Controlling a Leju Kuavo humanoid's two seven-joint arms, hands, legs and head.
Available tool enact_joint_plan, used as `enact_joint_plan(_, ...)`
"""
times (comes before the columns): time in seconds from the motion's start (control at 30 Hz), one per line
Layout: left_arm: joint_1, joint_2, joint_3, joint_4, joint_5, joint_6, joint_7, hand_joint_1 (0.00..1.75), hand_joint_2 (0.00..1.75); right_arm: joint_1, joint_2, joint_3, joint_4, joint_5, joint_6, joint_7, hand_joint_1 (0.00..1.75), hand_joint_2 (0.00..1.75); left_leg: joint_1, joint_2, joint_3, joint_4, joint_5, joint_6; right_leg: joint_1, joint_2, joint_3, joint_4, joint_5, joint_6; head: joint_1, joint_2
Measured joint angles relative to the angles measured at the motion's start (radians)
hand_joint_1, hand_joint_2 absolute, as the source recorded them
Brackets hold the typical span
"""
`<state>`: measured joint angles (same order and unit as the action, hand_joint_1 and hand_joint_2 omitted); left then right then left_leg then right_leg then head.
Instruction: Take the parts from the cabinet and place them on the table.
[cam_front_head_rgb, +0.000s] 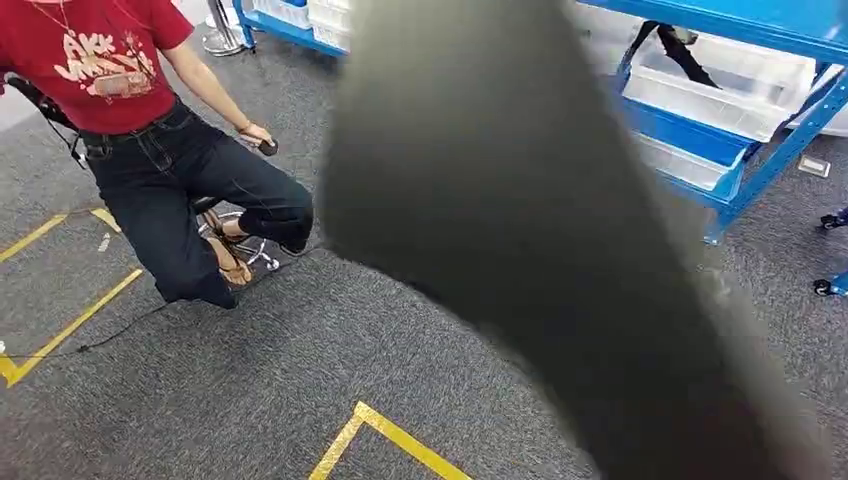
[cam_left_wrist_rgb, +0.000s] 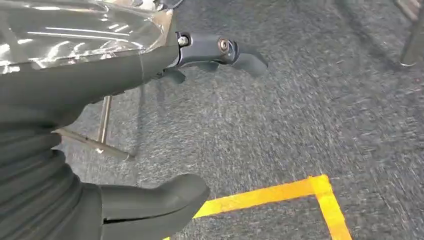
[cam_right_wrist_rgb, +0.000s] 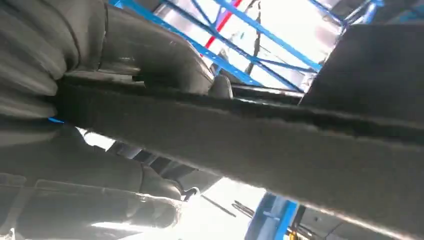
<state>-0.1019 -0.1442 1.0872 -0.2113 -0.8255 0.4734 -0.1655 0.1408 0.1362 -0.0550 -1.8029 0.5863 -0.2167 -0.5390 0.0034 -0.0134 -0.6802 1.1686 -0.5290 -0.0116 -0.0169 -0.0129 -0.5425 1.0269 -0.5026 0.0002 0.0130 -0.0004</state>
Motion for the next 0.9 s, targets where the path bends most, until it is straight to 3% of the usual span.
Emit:
enact_joint_plan(0.07,-0.001,-0.001,0.001,0.0,0.009,0.002,0.007,0.0,1.75,0.009,0.002,-0.017,-0.019,-0.013,0.021,0.0,1.75,1.75,0.004,0.01,-0.064,0.141,-0.057,-0.004,0.005,-0.026,-0.002,0.0,-0.001,-0.006,0.0,0.0)
enact_joint_plan(0.1,0.0,-0.003,0.003,0.0,0.013,0.005,0.015,0.0,1.75,0.008,0.004,-0.023,-0.023,-0.022,0.034,-0.001,1.75,1.75,0.006,0.01,-0.07,0.16,-0.053,-0.005,0.007,-0.039,-0.002,0.0,-0.001,-0.007,0.0,0.0)
enact_joint_plan(0.13,0.0,-0.003,0.004,0.0,0.018,0.006,0.017,0.0,1.75,0.005,0.005,-0.026,-0.024,-0.026,0.042,-0.003,1.75,1.75,0.007,0.011,-0.05,0.126,-0.03,-0.003,0.008,-0.05,-0.001,0.0,-0.002,-0.006,0.0,0.0)
enact_joint_plan(0.17,0.0,-0.003,0.005,0.0,0.019,0.007,0.019,0.0,1.75,0.002,0.005,-0.029,-0.024,-0.031,0.047,-0.003,1.75,1.75,0.006,0.015,-0.01,0.056,0.004,0.001,0.01,-0.062,-0.001,0.0,-0.002,-0.006,0.0,0.0)
enact_joint_plan(0.2,-0.002,-0.002,0.005,-0.001,0.019,0.008,0.02,0.0,1.75,-0.002,0.007,-0.033,-0.024,-0.032,0.048,-0.003,1.75,1.75,0.004,0.032,0.047,-0.041,0.041,0.009,0.011,-0.075,0.001,0.0,-0.002,-0.006,0.0,0.0)
enact_joint_plan(0.23,-0.004,-0.002,0.005,-0.002,0.019,0.008,0.02,0.0,1.75,-0.006,0.009,-0.036,-0.025,-0.033,0.049,-0.003,1.75,1.75,-0.003,0.077,0.098,-0.122,0.062,0.02,0.012,-0.085,0.003,0.0,-0.002,-0.006,0.0,0.0)
enact_joint_plan(0.27,-0.008,-0.001,0.005,-0.002,0.019,0.008,0.021,0.0,1.75,-0.007,0.01,-0.038,-0.027,-0.033,0.05,-0.004,1.75,1.75,-0.011,0.109,0.108,-0.143,0.052,0.026,0.021,-0.096,0.003,0.001,-0.005,-0.003,0.0,0.0)
enact_joint_plan(0.37,-0.007,0.0,0.003,-0.002,-0.013,0.026,0.075,0.0,1.75,-0.016,0.014,-0.046,-0.029,-0.036,0.066,-0.005,1.75,1.75,-0.024,0.069,0.097,-0.149,0.064,0.042,0.013,-0.132,0.006,-0.005,-0.002,0.009,0.001,0.0)
enact_joint_plan(0.4,-0.005,0.001,0.003,-0.002,-0.015,0.024,0.109,0.0,1.75,-0.024,0.018,-0.047,-0.029,-0.037,0.074,-0.005,1.75,1.75,-0.024,0.054,0.1,-0.165,0.073,0.05,0.016,-0.142,0.012,-0.009,-0.002,0.014,0.001,0.0)
enact_joint_plan(0.43,-0.004,-0.001,0.004,-0.002,-0.013,0.009,0.131,0.0,1.75,-0.03,0.018,-0.049,-0.029,-0.037,0.078,-0.005,1.75,1.75,-0.012,0.043,0.112,-0.179,0.087,0.053,0.012,-0.098,0.004,0.007,-0.014,0.019,0.002,0.0)
enact_joint_plan(0.47,-0.004,-0.001,0.005,-0.002,-0.008,-0.015,0.143,0.0,1.75,-0.028,0.018,-0.051,-0.029,-0.037,0.082,-0.005,1.75,1.75,-0.01,0.033,0.111,-0.184,0.092,0.059,0.011,-0.045,-0.012,0.043,-0.037,0.016,0.001,0.0)
enact_joint_plan(0.5,-0.005,0.0,0.008,-0.002,0.01,-0.052,0.147,0.0,1.75,-0.026,0.018,-0.053,-0.028,-0.037,0.083,-0.006,1.75,1.75,-0.009,0.019,0.106,-0.184,0.096,0.065,0.01,-0.012,-0.042,0.115,-0.072,0.01,0.002,0.0)
enact_joint_plan(0.57,-0.005,-0.003,0.031,-0.002,0.07,-0.141,0.143,0.0,1.75,-0.022,0.017,-0.057,-0.028,-0.036,0.089,-0.006,1.75,1.75,-0.009,-0.016,0.099,-0.183,0.1,0.065,0.007,0.008,-0.115,0.272,-0.131,0.008,0.002,0.0)
enact_joint_plan(0.6,-0.004,-0.004,0.047,-0.002,0.108,-0.182,0.133,0.0,1.75,-0.022,0.017,-0.059,-0.028,-0.036,0.093,-0.005,1.75,1.75,-0.009,-0.031,0.098,-0.183,0.102,0.064,0.006,0.009,-0.13,0.304,-0.134,0.014,0.002,0.0)
enact_joint_plan(0.63,-0.002,-0.005,0.064,-0.002,0.141,-0.222,0.118,0.0,1.75,-0.022,0.017,-0.061,-0.028,-0.036,0.099,-0.006,1.75,1.75,-0.008,-0.047,0.098,-0.182,0.103,0.062,0.004,0.009,-0.122,0.285,-0.121,0.023,0.003,0.0)
enact_joint_plan(0.7,0.0,-0.01,0.103,-0.001,0.199,-0.311,0.089,0.0,1.75,-0.024,0.018,-0.061,-0.028,-0.033,0.105,-0.006,1.75,1.75,-0.005,-0.08,0.098,-0.179,0.106,0.057,-0.001,0.02,-0.046,0.131,-0.051,0.048,0.002,0.0)
enact_joint_plan(0.73,-0.001,-0.011,0.122,-0.001,0.21,-0.35,0.077,0.0,1.75,-0.031,0.018,-0.061,-0.027,-0.03,0.11,-0.005,1.75,1.75,-0.003,-0.096,0.096,-0.175,0.106,0.051,-0.007,0.058,0.001,0.032,-0.015,0.057,0.003,0.0)
enact_joint_plan(0.77,0.0,-0.011,0.134,-0.001,0.213,-0.377,0.07,0.0,1.75,-0.039,0.018,-0.062,-0.025,-0.027,0.113,-0.003,1.75,1.75,-0.002,-0.106,0.087,-0.169,0.107,0.045,-0.013,0.126,0.016,-0.004,-0.013,0.054,0.003,0.0)
enact_joint_plan(0.8,-0.001,-0.01,0.14,-0.001,0.22,-0.41,0.059,0.0,1.75,-0.045,0.021,-0.062,-0.021,-0.026,0.116,-0.002,1.75,1.75,-0.009,-0.12,0.077,-0.16,0.105,0.038,-0.009,0.113,0.016,-0.01,-0.006,0.04,0.002,0.0)
enact_joint_plan(0.9,0.008,-0.005,0.168,-0.001,0.238,-0.502,0.035,0.0,1.75,-0.061,0.027,-0.066,-0.013,-0.016,0.118,0.002,1.75,1.75,0.001,-0.155,0.061,-0.167,0.12,0.014,0.0,0.074,0.014,-0.008,0.001,0.018,0.002,0.0)
